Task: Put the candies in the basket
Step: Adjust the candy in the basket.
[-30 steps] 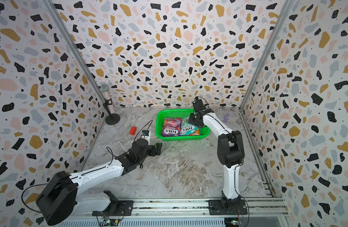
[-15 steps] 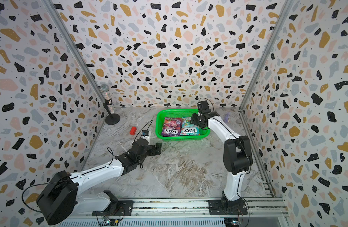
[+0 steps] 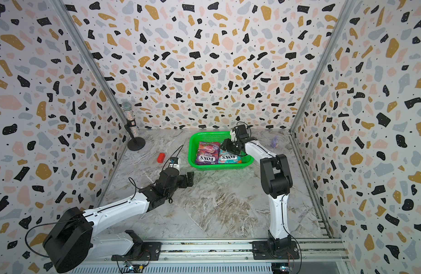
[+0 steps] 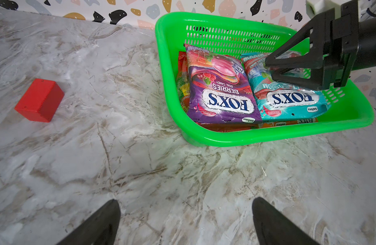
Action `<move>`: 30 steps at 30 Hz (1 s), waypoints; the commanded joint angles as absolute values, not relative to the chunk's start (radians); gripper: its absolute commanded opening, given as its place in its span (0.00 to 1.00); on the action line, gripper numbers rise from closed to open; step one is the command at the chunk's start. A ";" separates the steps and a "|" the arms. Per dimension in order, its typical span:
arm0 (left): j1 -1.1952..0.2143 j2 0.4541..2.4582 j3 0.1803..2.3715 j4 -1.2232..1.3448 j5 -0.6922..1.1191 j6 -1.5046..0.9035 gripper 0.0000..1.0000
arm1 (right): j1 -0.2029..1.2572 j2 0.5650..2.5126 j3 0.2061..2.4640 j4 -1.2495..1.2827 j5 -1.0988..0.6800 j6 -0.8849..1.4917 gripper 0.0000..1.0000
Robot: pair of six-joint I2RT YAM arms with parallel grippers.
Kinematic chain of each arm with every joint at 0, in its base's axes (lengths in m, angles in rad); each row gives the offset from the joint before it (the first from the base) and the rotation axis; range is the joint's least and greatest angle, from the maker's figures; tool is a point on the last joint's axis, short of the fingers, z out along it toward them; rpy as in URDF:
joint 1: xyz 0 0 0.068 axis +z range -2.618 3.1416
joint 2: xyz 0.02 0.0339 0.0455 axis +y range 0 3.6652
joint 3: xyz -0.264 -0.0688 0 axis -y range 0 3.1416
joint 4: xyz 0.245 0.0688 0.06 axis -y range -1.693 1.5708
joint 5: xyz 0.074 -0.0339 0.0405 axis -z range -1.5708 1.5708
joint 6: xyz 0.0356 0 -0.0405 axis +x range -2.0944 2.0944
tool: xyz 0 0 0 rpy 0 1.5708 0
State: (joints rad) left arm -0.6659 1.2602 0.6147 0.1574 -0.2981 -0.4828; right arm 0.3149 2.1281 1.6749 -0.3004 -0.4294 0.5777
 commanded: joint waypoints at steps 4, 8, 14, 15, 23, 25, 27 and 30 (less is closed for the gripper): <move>-0.664 1.234 0.623 0.171 -0.321 -0.487 1.00 | 0.311 2.028 1.681 -0.375 -0.420 0.539 0.57; -0.664 1.232 0.620 0.170 -0.327 -0.487 1.00 | 0.311 1.972 1.628 -0.367 -0.353 0.493 0.57; -0.664 1.226 0.618 0.172 -0.332 -0.490 1.00 | 0.309 2.020 1.569 -0.380 -0.314 0.476 0.57; -0.665 1.226 0.618 0.170 -0.334 -0.490 1.00 | 0.308 2.032 1.575 -0.387 -0.321 0.476 0.57; -0.664 1.154 0.577 0.177 -0.473 -0.469 1.00 | 0.308 1.933 1.629 -0.452 -0.286 0.484 0.58; -0.664 1.125 0.560 0.183 -0.523 -0.452 1.00 | 0.308 1.869 1.619 -0.445 -0.240 0.492 0.59; -0.664 1.102 0.543 0.195 -0.547 -0.444 1.00 | 0.308 1.805 1.597 -0.434 -0.195 0.488 0.61; -0.664 1.079 0.519 0.221 -0.549 -0.430 1.00 | 0.308 1.705 1.526 -0.387 -0.122 0.466 0.66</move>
State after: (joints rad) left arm -0.6651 1.0981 0.5438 0.1654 -0.4992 -0.4595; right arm 0.3130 1.8442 1.5574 -0.4122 -0.2199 0.4877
